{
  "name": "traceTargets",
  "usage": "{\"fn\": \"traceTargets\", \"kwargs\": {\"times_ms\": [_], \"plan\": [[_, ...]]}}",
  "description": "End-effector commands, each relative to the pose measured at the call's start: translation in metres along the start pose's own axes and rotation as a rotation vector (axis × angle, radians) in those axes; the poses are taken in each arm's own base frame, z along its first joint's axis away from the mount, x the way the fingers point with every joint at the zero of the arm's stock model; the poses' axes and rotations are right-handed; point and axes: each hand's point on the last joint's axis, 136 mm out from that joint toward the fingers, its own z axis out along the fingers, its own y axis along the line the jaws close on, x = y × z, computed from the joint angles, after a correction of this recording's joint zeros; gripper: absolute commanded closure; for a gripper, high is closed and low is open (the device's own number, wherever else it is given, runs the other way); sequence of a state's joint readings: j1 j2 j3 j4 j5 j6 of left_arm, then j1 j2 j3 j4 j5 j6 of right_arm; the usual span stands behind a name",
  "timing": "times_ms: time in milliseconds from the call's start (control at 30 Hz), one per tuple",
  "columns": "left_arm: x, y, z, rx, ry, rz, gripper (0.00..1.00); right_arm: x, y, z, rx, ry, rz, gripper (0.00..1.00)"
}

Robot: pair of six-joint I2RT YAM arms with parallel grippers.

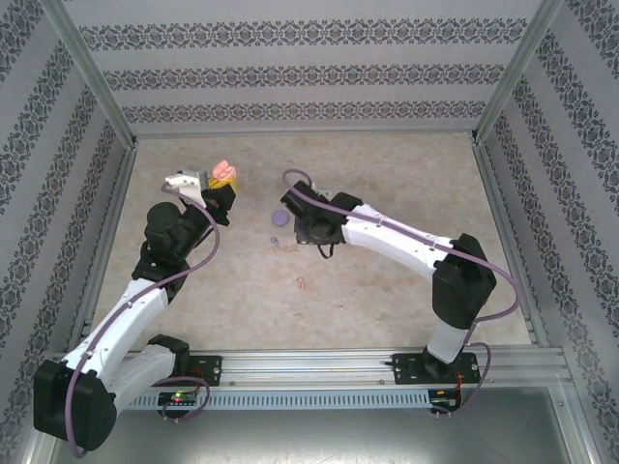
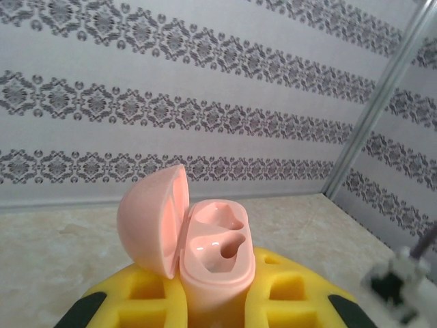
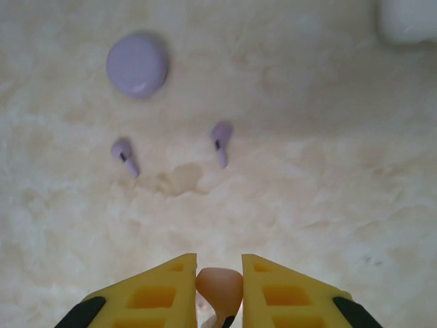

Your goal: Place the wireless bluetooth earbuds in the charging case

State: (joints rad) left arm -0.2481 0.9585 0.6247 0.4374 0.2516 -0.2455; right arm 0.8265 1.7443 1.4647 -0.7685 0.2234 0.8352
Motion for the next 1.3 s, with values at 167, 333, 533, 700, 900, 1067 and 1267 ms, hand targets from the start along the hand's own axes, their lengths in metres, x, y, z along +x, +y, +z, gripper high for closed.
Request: {"fn": "traceTargets", "kwargs": {"times_ms": [167, 333, 533, 700, 900, 1067, 1267], "plan": [[0.034, -0.047, 0.018, 0.283, 0.019, 0.179, 1.0, -0.068, -0.032, -0.059, -0.063, -0.172, -0.067, 0.79], [0.064, -0.084, 0.031, 0.448, 0.039, 0.286, 1.0, -0.092, -0.039, -0.091, -0.106, -0.258, -0.111, 0.78], [0.079, -0.118, 0.054, 0.584, 0.029, 0.327, 1.0, -0.107, -0.036, -0.131, -0.171, -0.367, -0.178, 0.78], [0.077, -0.145, 0.071, 0.677, -0.012, 0.328, 1.0, -0.112, -0.028, -0.163, -0.247, -0.475, -0.237, 0.77], [0.067, -0.173, 0.082, 0.78, -0.059, 0.354, 1.0, -0.108, -0.015, -0.19, -0.315, -0.598, -0.346, 0.77], [0.06, -0.184, 0.088, 0.812, -0.086, 0.376, 1.0, -0.102, -0.008, -0.198, -0.333, -0.67, -0.423, 0.76], [0.057, -0.193, 0.09, 0.853, -0.089, 0.382, 1.0, -0.099, -0.007, -0.194, -0.334, -0.682, -0.444, 0.76]]}}
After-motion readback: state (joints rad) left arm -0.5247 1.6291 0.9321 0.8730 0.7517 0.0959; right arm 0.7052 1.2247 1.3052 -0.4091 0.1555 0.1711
